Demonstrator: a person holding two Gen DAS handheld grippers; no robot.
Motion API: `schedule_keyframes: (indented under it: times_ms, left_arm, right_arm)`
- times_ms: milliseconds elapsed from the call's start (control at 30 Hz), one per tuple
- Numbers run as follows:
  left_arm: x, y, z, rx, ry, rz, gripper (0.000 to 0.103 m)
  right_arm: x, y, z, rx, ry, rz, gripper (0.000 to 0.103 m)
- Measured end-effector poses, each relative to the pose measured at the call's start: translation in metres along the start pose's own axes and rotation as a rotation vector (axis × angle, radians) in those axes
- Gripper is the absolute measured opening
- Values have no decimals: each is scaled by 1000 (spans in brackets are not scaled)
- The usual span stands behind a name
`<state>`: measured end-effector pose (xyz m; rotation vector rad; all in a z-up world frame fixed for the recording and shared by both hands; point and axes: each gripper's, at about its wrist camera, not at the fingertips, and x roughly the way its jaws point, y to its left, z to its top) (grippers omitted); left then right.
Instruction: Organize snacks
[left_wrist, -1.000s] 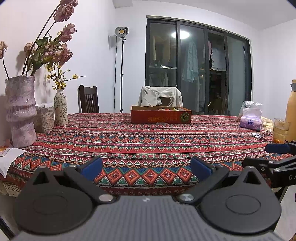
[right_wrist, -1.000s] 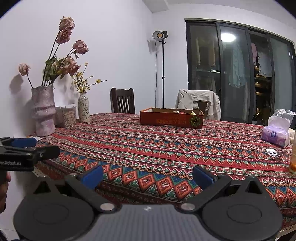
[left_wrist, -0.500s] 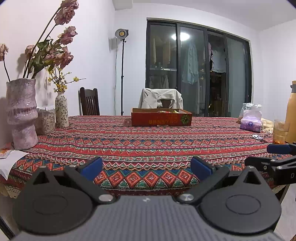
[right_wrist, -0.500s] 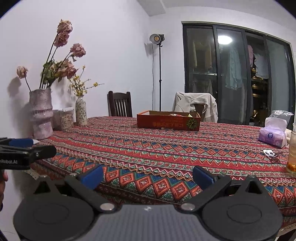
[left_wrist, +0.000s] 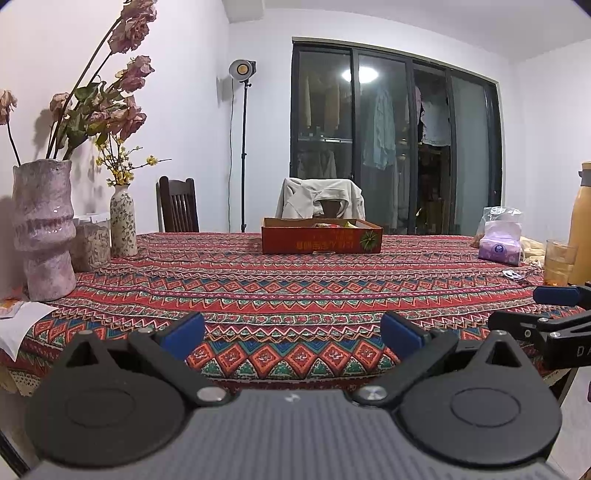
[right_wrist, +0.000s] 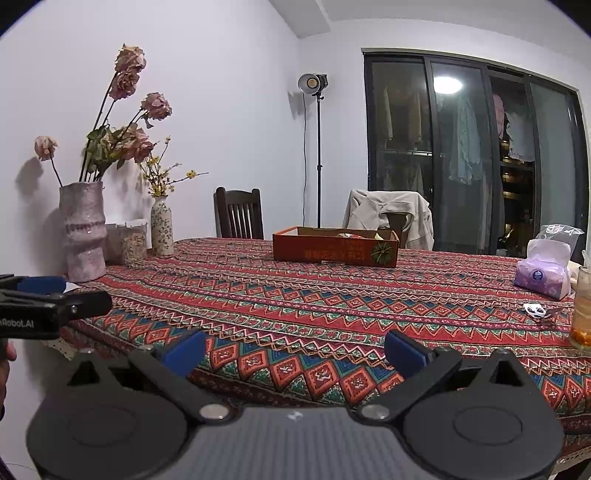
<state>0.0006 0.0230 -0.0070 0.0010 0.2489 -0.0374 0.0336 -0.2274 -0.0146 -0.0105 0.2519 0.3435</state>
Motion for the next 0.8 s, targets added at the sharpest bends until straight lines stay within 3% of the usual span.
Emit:
schedule_keyframes:
  times_ms: [800]
  left_arm:
    - [-2, -3, -2, 28, -14, 19, 103]
  right_arm:
    - [1, -1, -1, 2, -7, -20, 103]
